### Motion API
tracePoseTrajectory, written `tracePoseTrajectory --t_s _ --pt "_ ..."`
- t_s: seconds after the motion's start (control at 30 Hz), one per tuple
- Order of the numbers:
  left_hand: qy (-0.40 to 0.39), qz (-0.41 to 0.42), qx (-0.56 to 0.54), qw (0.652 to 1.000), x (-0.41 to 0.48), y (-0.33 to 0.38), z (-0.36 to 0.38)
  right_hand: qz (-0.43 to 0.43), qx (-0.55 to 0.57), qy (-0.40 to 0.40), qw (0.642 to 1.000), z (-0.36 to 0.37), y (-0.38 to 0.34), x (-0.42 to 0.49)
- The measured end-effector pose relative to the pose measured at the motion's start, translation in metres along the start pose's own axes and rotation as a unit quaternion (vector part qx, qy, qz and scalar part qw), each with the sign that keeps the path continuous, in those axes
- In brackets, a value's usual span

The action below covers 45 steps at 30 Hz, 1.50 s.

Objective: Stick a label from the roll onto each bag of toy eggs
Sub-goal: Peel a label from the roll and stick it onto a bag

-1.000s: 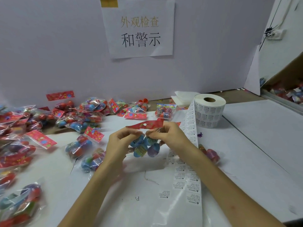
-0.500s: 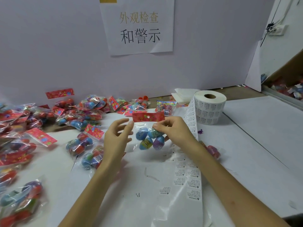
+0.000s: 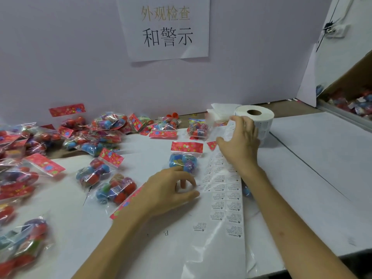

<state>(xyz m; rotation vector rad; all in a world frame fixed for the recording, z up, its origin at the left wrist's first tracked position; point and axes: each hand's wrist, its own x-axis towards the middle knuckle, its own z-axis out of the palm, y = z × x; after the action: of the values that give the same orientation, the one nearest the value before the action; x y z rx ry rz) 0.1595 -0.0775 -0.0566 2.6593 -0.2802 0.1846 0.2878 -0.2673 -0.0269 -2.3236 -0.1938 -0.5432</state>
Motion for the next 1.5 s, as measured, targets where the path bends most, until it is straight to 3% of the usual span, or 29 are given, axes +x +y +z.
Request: tracePoseTrajectory --t_s 0.1,0.2,0.27,0.4,0.6,0.7,0.77,0.83,0.87,0.93,1.07,1.17,1.5 --pt "-0.014 0.002 -0.004 1.000 0.001 -0.007 -0.001 0.080 0.144 -0.038 0.986 0.000 0.006 0.005" --pt "-0.016 -0.001 -0.018 1.000 0.002 -0.008 -0.001 0.135 0.280 -0.025 0.950 0.000 0.004 0.005" --pt "-0.021 -0.011 -0.028 0.999 0.003 -0.008 0.000 0.173 0.334 -0.064 0.924 0.000 0.000 0.005" --pt "-0.056 -0.062 -0.062 0.995 0.004 -0.008 -0.001 0.213 0.380 -0.136 0.890 0.002 -0.005 0.001" --pt "-0.067 -0.108 -0.218 0.968 0.005 0.001 -0.003 0.238 0.480 -0.077 0.841 0.000 -0.002 0.007" --pt "-0.036 -0.131 -0.345 0.929 0.003 0.004 -0.004 0.244 0.485 -0.061 0.838 0.000 -0.002 0.006" --pt "-0.028 -0.148 -0.436 0.888 0.002 0.008 -0.005 0.204 0.407 -0.023 0.890 0.000 -0.003 0.003" --pt "-0.010 -0.154 -0.471 0.869 0.003 0.010 -0.005 0.080 0.284 0.063 0.953 -0.003 -0.007 -0.002" --pt "-0.001 -0.159 -0.480 0.863 0.003 0.010 -0.005 0.001 0.245 0.101 0.964 -0.006 -0.010 -0.005" --pt "0.017 -0.172 -0.495 0.851 0.004 0.009 -0.005 -0.122 0.232 0.107 0.959 -0.010 -0.018 -0.011" --pt "0.054 -0.169 -0.549 0.817 0.003 0.006 -0.008 -0.265 0.206 -0.050 0.941 -0.006 -0.033 -0.028" --pt "0.070 -0.153 -0.562 0.810 0.002 0.005 -0.008 -0.294 0.143 -0.126 0.937 0.003 -0.037 -0.037" --pt "0.047 -0.160 -0.591 0.790 0.001 0.007 -0.009 -0.268 0.134 -0.174 0.938 0.001 -0.032 -0.033"
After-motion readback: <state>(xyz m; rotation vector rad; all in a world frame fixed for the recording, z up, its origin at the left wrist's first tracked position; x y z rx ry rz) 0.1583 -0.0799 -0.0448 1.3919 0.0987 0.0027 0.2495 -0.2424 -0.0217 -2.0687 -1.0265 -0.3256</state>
